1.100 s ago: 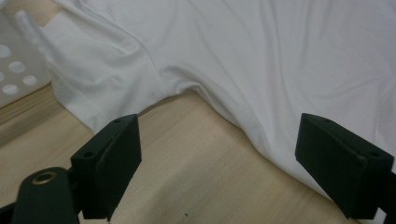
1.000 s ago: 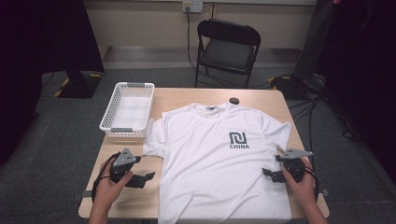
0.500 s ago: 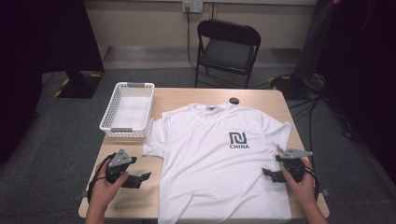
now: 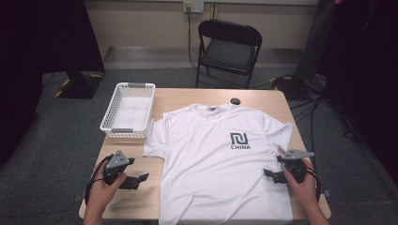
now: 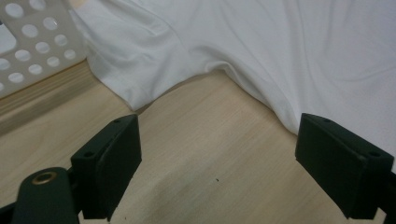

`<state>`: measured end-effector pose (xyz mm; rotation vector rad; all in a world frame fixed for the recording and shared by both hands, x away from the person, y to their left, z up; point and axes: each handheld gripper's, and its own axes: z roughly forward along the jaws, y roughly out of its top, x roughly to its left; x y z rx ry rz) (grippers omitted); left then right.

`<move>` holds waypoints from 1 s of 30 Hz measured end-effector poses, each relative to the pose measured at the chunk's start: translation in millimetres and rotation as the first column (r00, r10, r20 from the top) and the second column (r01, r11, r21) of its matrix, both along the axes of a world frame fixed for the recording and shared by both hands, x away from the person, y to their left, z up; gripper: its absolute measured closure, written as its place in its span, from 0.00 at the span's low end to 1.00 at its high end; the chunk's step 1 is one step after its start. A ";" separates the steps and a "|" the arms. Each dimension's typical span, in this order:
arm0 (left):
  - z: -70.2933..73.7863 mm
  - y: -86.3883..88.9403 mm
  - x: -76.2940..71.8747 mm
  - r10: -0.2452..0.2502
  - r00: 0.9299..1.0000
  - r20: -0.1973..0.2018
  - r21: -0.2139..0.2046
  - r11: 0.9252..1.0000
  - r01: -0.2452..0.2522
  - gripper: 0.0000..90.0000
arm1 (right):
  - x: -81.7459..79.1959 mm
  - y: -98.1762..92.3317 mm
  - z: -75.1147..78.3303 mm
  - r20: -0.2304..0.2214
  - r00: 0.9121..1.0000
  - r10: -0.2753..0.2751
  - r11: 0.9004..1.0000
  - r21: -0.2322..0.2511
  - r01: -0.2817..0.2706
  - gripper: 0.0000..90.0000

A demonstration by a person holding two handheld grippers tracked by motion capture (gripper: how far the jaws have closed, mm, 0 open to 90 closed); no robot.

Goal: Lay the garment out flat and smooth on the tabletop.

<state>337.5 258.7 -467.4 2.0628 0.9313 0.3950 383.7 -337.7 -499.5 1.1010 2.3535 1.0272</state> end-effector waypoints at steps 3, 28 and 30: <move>-1.2 2.9 -0.8 0.008 1.000 -0.005 0.003 1.000 -0.008 0.16 | 0.0 0.0 0.0 0.000 1.000 0.000 1.000 0.000 0.000 0.14; -11.7 24.2 -5.5 0.039 0.999 -0.005 0.029 0.999 -0.039 0.16 | 0.0 0.0 0.0 0.000 1.000 0.000 1.000 0.000 0.000 0.14; -12.1 24.8 -5.7 0.038 0.999 -0.006 0.036 0.999 -0.037 0.16 | 0.0 0.0 0.0 0.001 1.000 0.001 1.000 0.000 -0.001 0.14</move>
